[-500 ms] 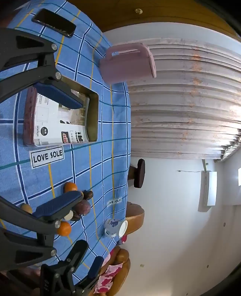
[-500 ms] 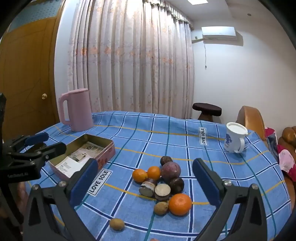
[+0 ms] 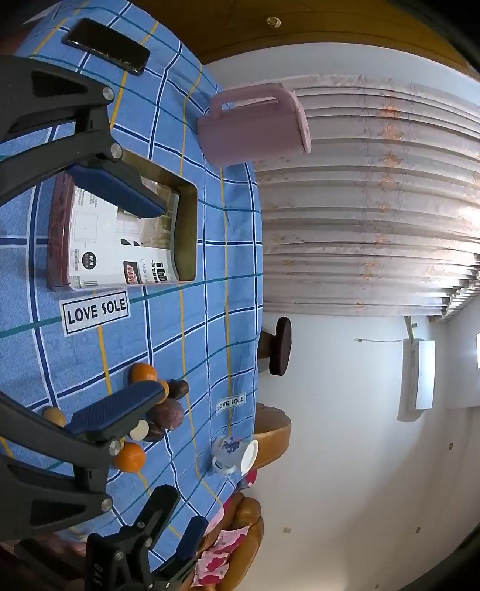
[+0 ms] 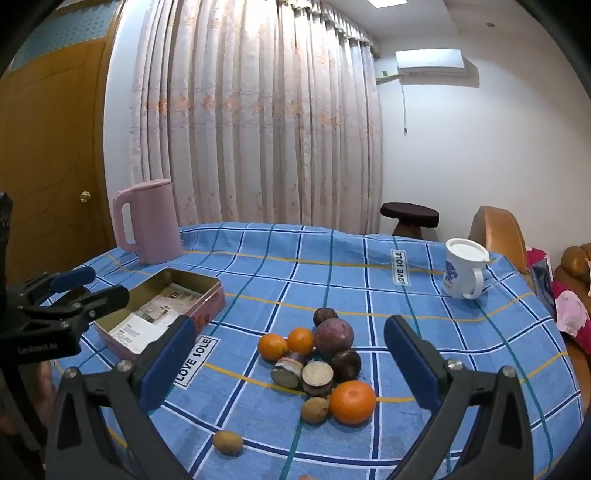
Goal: Organize fruits
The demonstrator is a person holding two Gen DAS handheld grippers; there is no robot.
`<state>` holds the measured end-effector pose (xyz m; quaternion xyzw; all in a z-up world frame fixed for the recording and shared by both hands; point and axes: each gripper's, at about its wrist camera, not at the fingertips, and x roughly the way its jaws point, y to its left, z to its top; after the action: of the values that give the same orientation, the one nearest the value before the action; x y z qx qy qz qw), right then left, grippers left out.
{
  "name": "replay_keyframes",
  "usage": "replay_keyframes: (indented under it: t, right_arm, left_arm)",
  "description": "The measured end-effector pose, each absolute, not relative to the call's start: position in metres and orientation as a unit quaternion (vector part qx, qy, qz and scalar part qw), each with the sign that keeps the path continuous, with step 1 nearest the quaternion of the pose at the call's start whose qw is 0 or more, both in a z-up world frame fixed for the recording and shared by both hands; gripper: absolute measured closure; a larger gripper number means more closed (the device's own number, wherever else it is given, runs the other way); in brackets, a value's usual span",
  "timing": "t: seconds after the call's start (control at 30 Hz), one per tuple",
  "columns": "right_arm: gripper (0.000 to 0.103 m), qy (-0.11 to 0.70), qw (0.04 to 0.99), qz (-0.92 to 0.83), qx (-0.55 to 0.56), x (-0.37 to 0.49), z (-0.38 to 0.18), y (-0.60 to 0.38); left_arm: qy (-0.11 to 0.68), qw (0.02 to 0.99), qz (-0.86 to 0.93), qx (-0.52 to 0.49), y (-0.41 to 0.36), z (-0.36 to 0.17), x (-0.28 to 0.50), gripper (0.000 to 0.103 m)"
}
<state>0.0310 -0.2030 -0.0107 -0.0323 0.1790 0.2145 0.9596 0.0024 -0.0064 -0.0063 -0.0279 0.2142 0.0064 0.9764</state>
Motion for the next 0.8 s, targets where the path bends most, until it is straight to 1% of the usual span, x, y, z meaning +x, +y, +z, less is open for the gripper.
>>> replay_keyframes:
  t: [0.8]
  right_arm:
    - [0.000, 0.182, 0.959, 0.214, -0.027, 0.0362, -0.0137, -0.2022]
  left_arm:
    - [0.220, 0.975, 0.004, -0.034, -0.0038, -0.0075, 0.0020, 0.012]
